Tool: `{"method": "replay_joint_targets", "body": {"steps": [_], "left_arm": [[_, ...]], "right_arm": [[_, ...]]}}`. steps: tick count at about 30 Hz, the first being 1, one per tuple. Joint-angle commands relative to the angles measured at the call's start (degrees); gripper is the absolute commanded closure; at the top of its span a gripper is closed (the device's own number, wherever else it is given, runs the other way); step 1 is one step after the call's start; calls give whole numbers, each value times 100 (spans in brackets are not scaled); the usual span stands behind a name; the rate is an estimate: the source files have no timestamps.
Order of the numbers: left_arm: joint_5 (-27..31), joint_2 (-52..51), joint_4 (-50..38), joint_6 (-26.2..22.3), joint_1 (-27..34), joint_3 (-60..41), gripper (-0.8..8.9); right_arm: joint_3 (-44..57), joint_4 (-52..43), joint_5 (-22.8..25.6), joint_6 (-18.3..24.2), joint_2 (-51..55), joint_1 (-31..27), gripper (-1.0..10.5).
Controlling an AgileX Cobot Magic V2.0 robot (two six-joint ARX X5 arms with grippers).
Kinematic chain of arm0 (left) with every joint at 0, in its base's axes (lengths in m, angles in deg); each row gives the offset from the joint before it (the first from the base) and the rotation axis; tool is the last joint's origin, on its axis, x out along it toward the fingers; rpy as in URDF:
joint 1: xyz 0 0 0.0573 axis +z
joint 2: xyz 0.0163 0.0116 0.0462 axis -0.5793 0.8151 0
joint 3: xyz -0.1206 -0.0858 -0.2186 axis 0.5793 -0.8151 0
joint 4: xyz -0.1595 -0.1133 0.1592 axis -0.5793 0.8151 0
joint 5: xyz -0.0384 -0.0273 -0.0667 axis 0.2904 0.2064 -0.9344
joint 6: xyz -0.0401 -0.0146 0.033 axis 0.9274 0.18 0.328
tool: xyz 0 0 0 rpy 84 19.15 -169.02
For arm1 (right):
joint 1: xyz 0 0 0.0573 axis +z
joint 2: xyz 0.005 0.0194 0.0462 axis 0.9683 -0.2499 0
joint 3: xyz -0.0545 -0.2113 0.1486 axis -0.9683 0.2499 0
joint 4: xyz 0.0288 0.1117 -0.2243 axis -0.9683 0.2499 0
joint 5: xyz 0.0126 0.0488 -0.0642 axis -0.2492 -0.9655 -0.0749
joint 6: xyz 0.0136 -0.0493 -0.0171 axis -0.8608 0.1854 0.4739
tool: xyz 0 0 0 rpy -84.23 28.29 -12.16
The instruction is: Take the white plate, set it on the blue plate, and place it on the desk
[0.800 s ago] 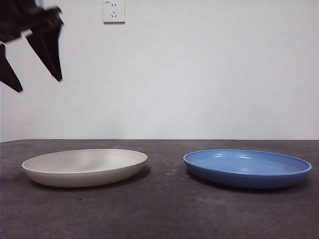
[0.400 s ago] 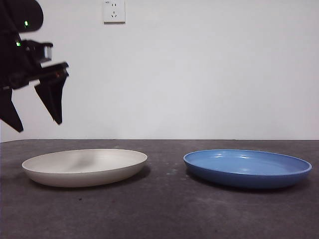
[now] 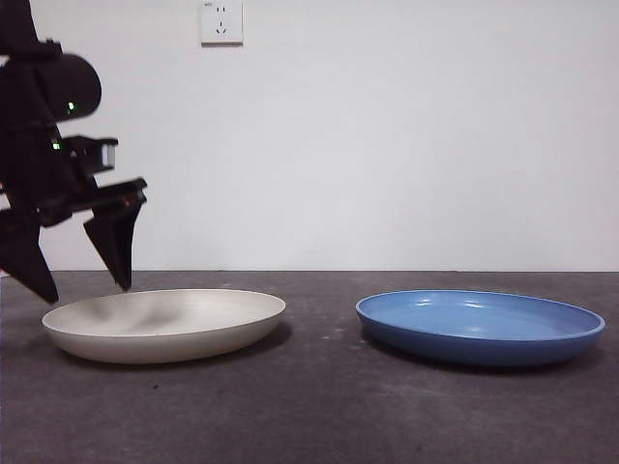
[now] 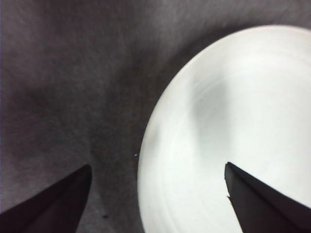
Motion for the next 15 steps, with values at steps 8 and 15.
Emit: {"method": "replay_joint_targets", "body": {"steps": [8, 15], "left_arm": [[-269, 461, -111, -35, -9, 120, 386], [-269, 555, -118, 4, -9, 120, 530]], "right_arm": [[-90, -146, 2, -39, -35, 28, 528], [-90, -168, 2, -39, -33, 28, 528]]}}
